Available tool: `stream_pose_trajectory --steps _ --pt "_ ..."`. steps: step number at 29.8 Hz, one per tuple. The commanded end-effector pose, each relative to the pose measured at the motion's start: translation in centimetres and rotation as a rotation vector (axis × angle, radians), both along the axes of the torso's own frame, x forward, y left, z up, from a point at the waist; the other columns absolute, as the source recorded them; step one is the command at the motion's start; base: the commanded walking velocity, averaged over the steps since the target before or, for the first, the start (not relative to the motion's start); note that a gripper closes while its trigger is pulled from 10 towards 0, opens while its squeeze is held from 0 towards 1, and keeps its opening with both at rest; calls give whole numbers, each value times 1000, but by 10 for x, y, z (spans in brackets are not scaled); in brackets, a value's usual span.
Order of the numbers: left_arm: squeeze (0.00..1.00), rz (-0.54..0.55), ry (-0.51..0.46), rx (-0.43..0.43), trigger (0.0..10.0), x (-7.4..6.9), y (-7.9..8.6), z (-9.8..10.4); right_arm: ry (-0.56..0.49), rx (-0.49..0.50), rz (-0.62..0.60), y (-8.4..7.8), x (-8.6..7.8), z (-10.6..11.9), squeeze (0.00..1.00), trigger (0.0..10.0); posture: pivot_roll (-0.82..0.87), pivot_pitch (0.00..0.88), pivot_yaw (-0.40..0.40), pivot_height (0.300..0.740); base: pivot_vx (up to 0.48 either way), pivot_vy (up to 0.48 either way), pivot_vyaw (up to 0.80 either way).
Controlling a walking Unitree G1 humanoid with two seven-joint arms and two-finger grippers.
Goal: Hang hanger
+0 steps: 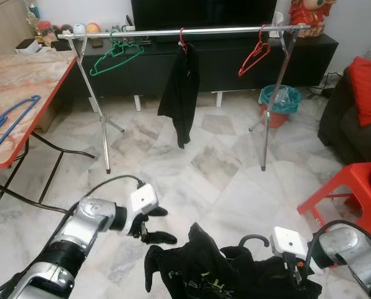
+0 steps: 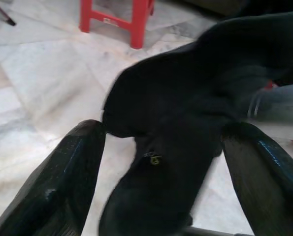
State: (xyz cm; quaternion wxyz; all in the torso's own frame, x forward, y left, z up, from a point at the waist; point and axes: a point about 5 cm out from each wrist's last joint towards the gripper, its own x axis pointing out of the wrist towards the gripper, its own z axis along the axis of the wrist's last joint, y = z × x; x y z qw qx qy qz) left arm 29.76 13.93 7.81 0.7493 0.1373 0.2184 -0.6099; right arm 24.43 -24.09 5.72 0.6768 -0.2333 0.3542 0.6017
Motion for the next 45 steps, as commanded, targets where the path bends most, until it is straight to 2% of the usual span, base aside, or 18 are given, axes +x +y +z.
stream_pose_trajectory --steps 1,6,9,14,18,31,36,39,45 --pt "0 -38 6 -15 10000 -3 -5 3 -51 18 9 5 8 6 0 10000 -23 0 42 740 0 0 0" --pt "0 -82 25 2 10000 -10 -13 -1 -103 -2 -5 8 17 5 0 10000 -21 0 39 740 0 0 0" --pt "0 -88 26 -3 10000 -11 -15 -1 -119 18 -15 11 21 8 0 10000 -19 0 38 740 0 0 0" --pt "0 -76 19 6 10000 -11 -18 0 -111 48 48 20 19 12 0 10000 -19 0 35 740 0 0 0" --pt "0 -39 1 30 10000 -8 -18 -3 -144 107 36 26 25 21 0 10000 -22 0 36 740 0 0 0" --pt "0 -18 7 32 10000 -8 -20 -4 -157 128 60 34 26 25 0 10000 -22 0 38 740 0 0 0" --pt "0 -12 13 33 10000 -8 -21 -6 -177 133 59 38 30 27 0 10000 -23 0 40 740 0 0 0" --pt "0 27 16 36 10000 -5 -19 -8 -195 138 53 41 37 31 0 10000 -26 0 40 740 0 0 0" --pt "0 -3 30 21 10000 -9 -23 -8 -209 137 51 43 40 33 0 10000 -21 0 39 740 0 0 0"
